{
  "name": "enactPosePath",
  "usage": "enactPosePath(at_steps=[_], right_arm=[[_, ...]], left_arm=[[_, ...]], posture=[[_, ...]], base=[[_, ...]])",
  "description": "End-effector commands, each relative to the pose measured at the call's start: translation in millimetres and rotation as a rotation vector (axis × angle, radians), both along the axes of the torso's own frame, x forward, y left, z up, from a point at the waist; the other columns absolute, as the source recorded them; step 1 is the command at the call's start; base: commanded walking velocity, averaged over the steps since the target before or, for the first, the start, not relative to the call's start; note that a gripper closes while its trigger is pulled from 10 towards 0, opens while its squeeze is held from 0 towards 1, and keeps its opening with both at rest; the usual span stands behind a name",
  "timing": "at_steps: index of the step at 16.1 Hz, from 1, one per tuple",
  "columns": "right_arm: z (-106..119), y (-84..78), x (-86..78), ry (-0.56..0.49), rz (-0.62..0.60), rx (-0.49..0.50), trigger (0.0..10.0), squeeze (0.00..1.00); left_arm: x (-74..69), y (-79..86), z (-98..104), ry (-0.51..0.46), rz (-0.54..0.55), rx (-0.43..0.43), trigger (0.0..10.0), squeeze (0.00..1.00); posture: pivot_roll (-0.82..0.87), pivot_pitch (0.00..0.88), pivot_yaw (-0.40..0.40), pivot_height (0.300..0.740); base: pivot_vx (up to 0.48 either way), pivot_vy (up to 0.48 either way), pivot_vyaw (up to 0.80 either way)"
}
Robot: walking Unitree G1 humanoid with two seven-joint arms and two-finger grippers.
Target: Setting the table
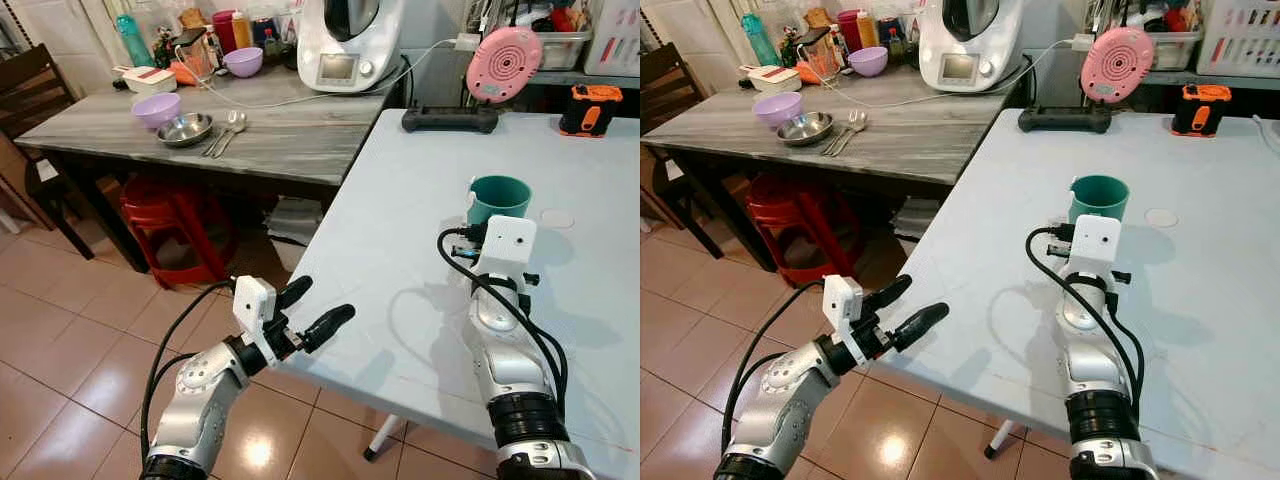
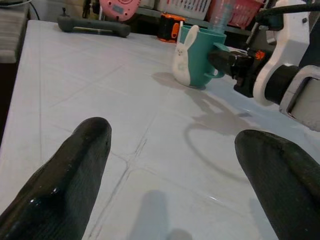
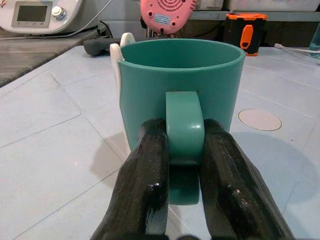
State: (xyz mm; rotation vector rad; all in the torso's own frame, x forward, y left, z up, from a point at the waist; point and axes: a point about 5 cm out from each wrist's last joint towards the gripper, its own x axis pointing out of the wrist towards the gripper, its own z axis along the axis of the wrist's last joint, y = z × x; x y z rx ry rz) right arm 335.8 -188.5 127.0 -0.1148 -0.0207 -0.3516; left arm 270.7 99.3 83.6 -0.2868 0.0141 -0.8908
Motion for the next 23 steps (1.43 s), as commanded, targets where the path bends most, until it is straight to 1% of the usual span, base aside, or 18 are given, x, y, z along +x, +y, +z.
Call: enactPosePath(at_steps=[1, 2, 4, 5, 6, 7, 8, 9, 10, 12, 13, 14, 17, 21, 23], right_arm=[[2, 5.1, 2.5, -0.01, 0.017, 0.016, 0.0, 0.0], [2, 5.8, 2.0, -0.016, 0.026, 0.029, 0.0, 0.0], [5, 6.5, -1.8, -0.04, 0.044, 0.045, 0.0, 0.0], [6, 6.7, -3.1, -0.05, 0.05, 0.046, 0.1, 0.0], [7, 6.5, -8.3, -0.065, 0.063, 0.052, 9.8, 0.0], [6, 4.8, -18.7, -0.089, 0.076, 0.064, 10.0, 0.0], [7, 4.3, -27.4, -0.115, 0.092, 0.064, 10.0, 0.0], [3, 2.6, -34.5, -0.101, 0.091, 0.067, 10.0, 0.0], [2, 1.7, -36.3, -0.099, 0.089, 0.069, 10.0, 0.0], [1, -1.8, -42.9, -0.099, 0.086, 0.061, 10.0, 0.0], [2, -3.4, -44.7, -0.103, 0.083, 0.059, 10.0, 0.0], [4, -4.5, -45.5, -0.106, 0.082, 0.061, 10.0, 0.0], [7, -5.6, -43.9, -0.115, 0.076, 0.062, 10.0, 0.0], [7, 2.5, -43.8, -0.118, 0.117, 0.089, 10.0, 0.0], [9, 4.7, -43.9, -0.123, 0.123, 0.073, 10.0, 0.0]], left_arm=[[-0.4, 5.0, 1, -0.007, 0.0, 0.016, 10.0, 0.0], [0.1, 6.0, 1, -0.007, 0.013, 0.024, 10.0, 0.0], [5.9, 13.3, 2, -0.021, 0.122, 0.043, 10.0, 0.0], [8.1, 15.3, 2, -0.024, 0.15, 0.052, 10.0, 0.0], [15.1, 21.2, 1, -0.014, 0.238, 0.081, 10.0, 0.0], [24.6, 30.2, -1, 0.017, 0.364, 0.11, 10.0, 0.0], [27.8, 33.8, -2, 0.04, 0.415, 0.113, 10.0, 0.0], [29.5, 35.6, -2, 0.051, 0.433, 0.104, 10.0, 0.0], [29.8, 35.4, -2, 0.057, 0.43, 0.094, 10.0, 0.0], [33.1, 35.9, -1, 0.054, 0.449, 0.078, 10.0, 0.0], [35.9, 37.1, 0, 0.067, 0.477, 0.046, 10.0, 0.0], [37.5, 37.5, 1, 0.076, 0.492, 0.031, 10.0, 0.0], [38.6, 38.0, 1, 0.071, 0.5, 0.038, 10.0, 0.0], [38.7, 40.8, 1, 0.065, 0.517, 0.038, 10.0, 0.0], [38.8, 41.4, 1, 0.067, 0.521, 0.04, 10.0, 0.0]], posture=[[-0.11, 0.0, 0.14, 0.74], [-0.11, 0.0, 0.139, 0.74], [-0.11, 0.0, 0.136, 0.74], [-0.11, 0.0, 0.136, 0.74], [-0.11, 0.0, 0.133, 0.74], [-0.11, 0.0, 0.132, 0.74], [-0.11, 0.0, 0.13, 0.74], [-0.12, 0.0, 0.13, 0.74], [-0.12, 0.0, 0.13, 0.74], [-0.12, 0.0, 0.13, 0.74], [-0.13, 0.0, 0.136, 0.74], [-0.13, 0.0, 0.136, 0.74], [-0.13, 0.0, 0.141, 0.74], [-0.13, 0.0, 0.138, 0.74], [-0.13, 0.0, 0.137, 0.74]], base=[[0.0, 0.0, 0.0], [0.0, 0.0, 0.0], [0.0, 0.0, 0.0], [0.0, 0.0, 0.0], [0.0, 0.0, 0.0], [0.0, 0.0, 0.0], [0.0, 0.0, 0.0], [0.0, 0.0, 0.0], [0.0, 0.0, 0.0], [0.0, 0.0, -0.8], [0.0, 0.0, -0.8], [0.0, 0.255, -0.8], [0.0, 0.286, -0.8], [0.0, 0.301, -0.62], [0.0, 0.319, 0.0]])
